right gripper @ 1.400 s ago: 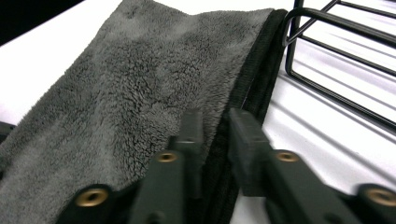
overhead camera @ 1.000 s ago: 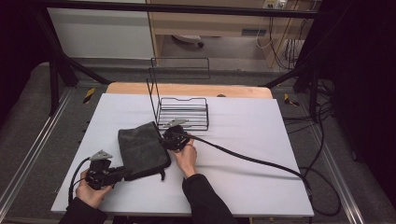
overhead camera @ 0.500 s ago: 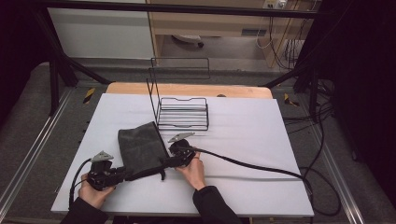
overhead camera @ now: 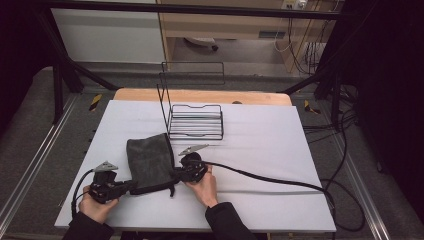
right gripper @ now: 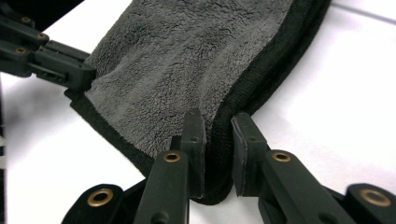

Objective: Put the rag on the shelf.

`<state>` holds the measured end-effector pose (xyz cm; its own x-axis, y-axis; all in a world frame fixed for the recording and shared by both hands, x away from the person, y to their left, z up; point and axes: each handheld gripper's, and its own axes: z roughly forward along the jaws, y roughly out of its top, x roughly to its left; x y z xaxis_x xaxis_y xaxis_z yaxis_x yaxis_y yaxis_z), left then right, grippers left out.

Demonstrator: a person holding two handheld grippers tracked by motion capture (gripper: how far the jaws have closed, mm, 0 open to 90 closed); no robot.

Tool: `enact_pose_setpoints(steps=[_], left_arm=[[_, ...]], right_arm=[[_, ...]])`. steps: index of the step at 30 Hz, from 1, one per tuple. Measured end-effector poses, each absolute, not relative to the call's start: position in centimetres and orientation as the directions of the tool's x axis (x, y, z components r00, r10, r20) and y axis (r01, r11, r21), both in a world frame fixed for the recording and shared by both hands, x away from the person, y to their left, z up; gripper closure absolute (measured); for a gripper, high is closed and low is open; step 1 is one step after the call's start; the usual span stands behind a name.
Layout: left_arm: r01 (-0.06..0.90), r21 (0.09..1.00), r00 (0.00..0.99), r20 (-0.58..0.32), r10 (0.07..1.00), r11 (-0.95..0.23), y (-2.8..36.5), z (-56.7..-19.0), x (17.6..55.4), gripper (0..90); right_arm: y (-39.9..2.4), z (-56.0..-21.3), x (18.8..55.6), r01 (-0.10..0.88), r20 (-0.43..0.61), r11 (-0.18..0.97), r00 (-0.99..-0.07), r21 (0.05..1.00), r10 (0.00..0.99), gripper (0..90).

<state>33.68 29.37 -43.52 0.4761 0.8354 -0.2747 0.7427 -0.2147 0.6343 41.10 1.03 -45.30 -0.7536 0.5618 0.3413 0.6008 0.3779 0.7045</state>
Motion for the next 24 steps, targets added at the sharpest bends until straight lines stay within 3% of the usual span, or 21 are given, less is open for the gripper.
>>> enact_pose_setpoints(steps=[1, 3, 4, 6, 10, 11, 19, 24], left_arm=[[0.746, 0.628, 0.474, -0.269, 0.839, -0.22, 29.5, -43.5, 33.6, 84.3], [0.752, 0.62, 0.475, -0.276, 0.836, -0.223, 29.6, -43.7, 33.6, 84.2], [0.755, 0.617, 0.474, -0.28, 0.835, -0.222, 29.6, -43.8, 33.7, 84.1], [0.76, 0.614, 0.472, -0.297, 0.83, -0.213, 29.7, -44.0, 33.8, 84.0], [0.757, 0.617, 0.476, -0.294, 0.829, -0.215, 29.6, -44.0, 33.7, 84.0], [0.756, 0.619, 0.475, -0.295, 0.829, -0.212, 29.5, -44.0, 33.6, 84.1], [0.761, 0.621, 0.513, -0.397, 0.761, -0.189, 29.0, -43.7, 32.8, 84.1], [0.749, 0.616, 0.542, -0.355, 0.762, -0.246, 28.5, -43.3, 32.1, 84.0]], right_arm=[[1.1, -45.4, 40.9, 0.597, 0.34, 0.372, -0.755, 0.711, 0.561, 70.2], [1.3, -45.7, 40.7, 0.581, 0.318, 0.357, -0.754, 0.731, 0.575, 47.3], [1.4, -45.9, 40.6, 0.581, 0.309, 0.362, -0.751, 0.729, 0.583, 46.0], [1.7, -46.0, 40.3, 0.56, 0.285, 0.36, -0.757, 0.746, 0.587, 49.3], [2.2, -45.9, 40.0, 0.569, 0.295, 0.378, -0.762, 0.73, 0.577, 74.8], [2.1, -45.8, 40.1, 0.572, 0.301, 0.38, -0.763, 0.727, 0.572, 77.5], [0.5, -44.1, 39.4, 0.565, 0.297, 0.411, -0.778, 0.715, 0.553, 80.6], [-0.8, -44.1, 37.0, 0.58, 0.306, 0.401, -0.765, 0.709, 0.566, 79.3]])
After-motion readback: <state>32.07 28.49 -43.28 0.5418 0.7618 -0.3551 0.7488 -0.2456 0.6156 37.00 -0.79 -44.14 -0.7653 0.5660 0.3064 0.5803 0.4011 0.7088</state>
